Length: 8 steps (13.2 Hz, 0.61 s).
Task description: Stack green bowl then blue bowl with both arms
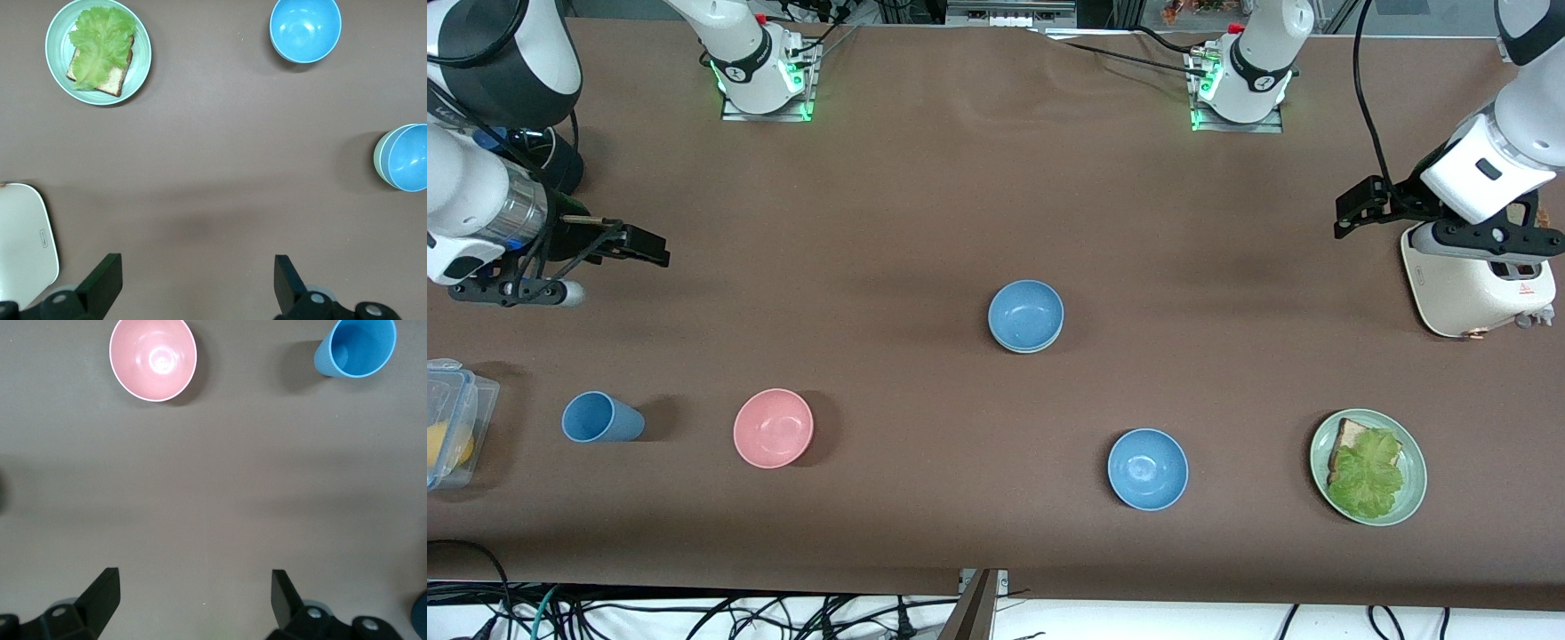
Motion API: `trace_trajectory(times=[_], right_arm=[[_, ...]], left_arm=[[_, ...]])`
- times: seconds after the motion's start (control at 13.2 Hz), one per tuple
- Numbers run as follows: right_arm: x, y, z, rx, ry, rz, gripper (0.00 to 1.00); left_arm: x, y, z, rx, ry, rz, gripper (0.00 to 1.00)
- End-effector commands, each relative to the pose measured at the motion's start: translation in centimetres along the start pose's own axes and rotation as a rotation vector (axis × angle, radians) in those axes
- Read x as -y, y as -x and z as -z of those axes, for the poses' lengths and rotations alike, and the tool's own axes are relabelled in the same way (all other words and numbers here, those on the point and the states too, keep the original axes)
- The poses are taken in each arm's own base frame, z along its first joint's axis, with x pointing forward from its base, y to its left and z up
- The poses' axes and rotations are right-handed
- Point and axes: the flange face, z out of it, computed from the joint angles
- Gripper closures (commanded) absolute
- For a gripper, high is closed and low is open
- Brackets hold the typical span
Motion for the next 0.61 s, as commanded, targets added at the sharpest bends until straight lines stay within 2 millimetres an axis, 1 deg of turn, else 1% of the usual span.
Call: trace_trajectory(times=[0.0, 0.15, 0.38, 0.53], right_arm=[[-0.1, 0.0, 0.4, 0.006, -0.002, -0.007, 0.0], [-0.2, 0.0, 0.4, 0.006, -0.002, -0.007, 0.0], [-0.1, 0.0, 0.4, 0.006, -0.003, -0.003, 0.0], [-0.1, 0.0, 0.4, 0.006, -0.002, -0.009, 0.0]], left_arm=[[-1.0, -0.1, -0.2, -0.006, -0.012, -0.021, 0.0], [-0.8, 0.3, -0.1, -0.005, -0.04, -0.024, 0.0], [0.7, 0.3, -0.4, 0.007, -0.036, 0.002, 0.0], [0.9, 0.2, -0.5, 0.008, -0.035, 0.005, 0.0]])
